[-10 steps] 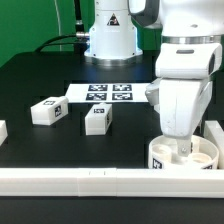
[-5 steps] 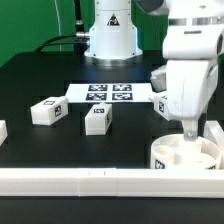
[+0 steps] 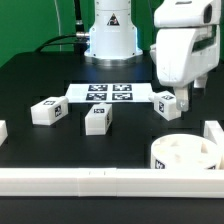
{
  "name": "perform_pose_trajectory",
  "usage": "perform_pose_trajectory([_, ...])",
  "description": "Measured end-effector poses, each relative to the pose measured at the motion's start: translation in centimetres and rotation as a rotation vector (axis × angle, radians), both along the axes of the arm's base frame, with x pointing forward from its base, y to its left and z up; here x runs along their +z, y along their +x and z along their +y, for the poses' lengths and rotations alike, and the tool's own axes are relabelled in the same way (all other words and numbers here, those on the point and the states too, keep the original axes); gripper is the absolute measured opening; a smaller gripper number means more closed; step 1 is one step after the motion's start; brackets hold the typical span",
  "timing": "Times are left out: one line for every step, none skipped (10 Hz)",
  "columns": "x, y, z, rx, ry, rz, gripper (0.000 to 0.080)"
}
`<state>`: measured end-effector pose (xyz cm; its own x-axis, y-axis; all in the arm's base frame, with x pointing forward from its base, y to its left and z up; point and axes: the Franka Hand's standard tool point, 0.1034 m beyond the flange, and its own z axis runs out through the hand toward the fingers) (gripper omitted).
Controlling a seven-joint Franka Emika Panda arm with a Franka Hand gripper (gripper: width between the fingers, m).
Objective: Assemble stool
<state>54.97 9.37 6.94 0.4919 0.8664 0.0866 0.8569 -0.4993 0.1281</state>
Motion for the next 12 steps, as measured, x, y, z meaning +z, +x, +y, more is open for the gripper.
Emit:
perform_pose_trajectory([-0.1,0.2,0.1,-0.011,0.003,0.001,0.0649])
perform_pose_trajectory([-0.1,0.2,0.1,-0.014,0.003,0.001,0.0649])
perform_pose_trajectory([-0.1,0.1,0.1,-0.013,0.003,0.001,0.0649])
perform_pose_trajectory([-0.1,0.1,0.1,-0.014,0.003,0.002,0.0649])
perform_pose_trajectory([-0.1,0.1,0.1,-0.108,0.024,0.003,0.0649])
perform_pose_trajectory([-0.2,-0.3,-0.2,-0.232,0.053,-0.002,0.0649])
perform_pose_trajectory([-0.2,-1.1,-0.4,-0.395,0.083,0.009,0.0649])
perform_pose_trajectory([-0.3,-1.7,-0.4,-0.536,0.109,0.024,0.0649])
perform_pose_trajectory([-0.6,-2.2,-0.4,-0.64,0.128,0.038,0.0649])
perform_pose_trajectory([-0.8,-2.4,-0.4,-0.705,0.142,0.045,0.0649])
perform_pose_trajectory([-0.7,-2.3,-0.2,-0.755,0.154,0.048,0.0649])
perform_pose_trajectory([-0.7,-2.4,-0.2,-0.782,0.161,0.051,0.0649])
